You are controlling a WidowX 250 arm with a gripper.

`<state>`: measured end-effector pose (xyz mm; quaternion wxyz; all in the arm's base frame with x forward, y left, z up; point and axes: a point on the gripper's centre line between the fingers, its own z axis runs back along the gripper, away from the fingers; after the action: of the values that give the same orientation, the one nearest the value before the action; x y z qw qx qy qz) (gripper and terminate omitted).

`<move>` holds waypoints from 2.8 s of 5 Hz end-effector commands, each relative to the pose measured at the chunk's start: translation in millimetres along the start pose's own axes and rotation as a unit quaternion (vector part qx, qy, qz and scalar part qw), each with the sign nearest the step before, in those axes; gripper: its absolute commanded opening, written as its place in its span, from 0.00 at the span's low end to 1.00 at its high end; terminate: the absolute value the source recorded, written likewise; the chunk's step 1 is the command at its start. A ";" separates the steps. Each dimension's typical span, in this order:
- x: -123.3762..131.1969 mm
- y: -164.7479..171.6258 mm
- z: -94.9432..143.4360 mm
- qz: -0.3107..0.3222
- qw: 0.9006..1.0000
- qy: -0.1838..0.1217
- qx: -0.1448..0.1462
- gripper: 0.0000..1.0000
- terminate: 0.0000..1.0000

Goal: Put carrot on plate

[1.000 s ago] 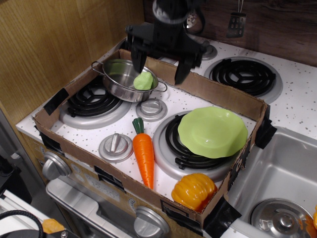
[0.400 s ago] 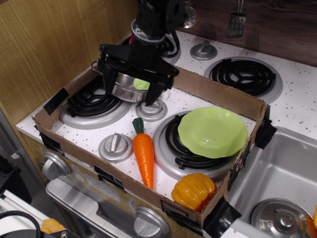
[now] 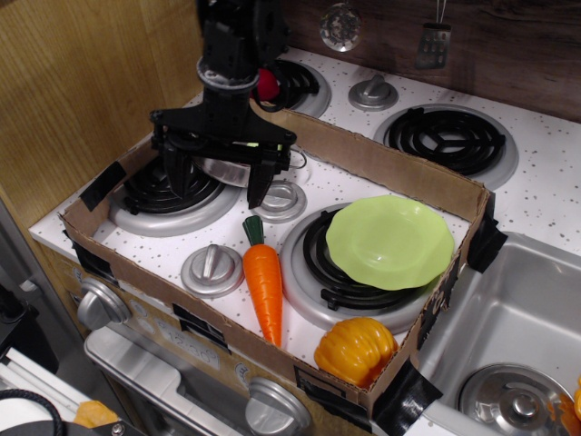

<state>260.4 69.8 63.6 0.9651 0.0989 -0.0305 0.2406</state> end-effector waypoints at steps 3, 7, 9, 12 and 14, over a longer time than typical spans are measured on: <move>10.4 -9.3 -22.4 0.032 0.995 -0.044 -0.084 1.00 0.00; 4.2 -22.8 -41.6 0.035 0.995 -0.030 -0.092 0.00 0.00; 3.0 -25.4 -26.7 0.028 0.995 -0.043 -0.081 0.00 0.00; 39.9 -27.1 47.1 -0.023 0.995 -0.044 -0.085 0.00 0.00; 46.5 -74.5 60.5 -0.052 0.992 -0.035 -0.110 0.00 0.00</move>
<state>332.7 14.4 96.9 0.9815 0.0010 -0.0607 0.1815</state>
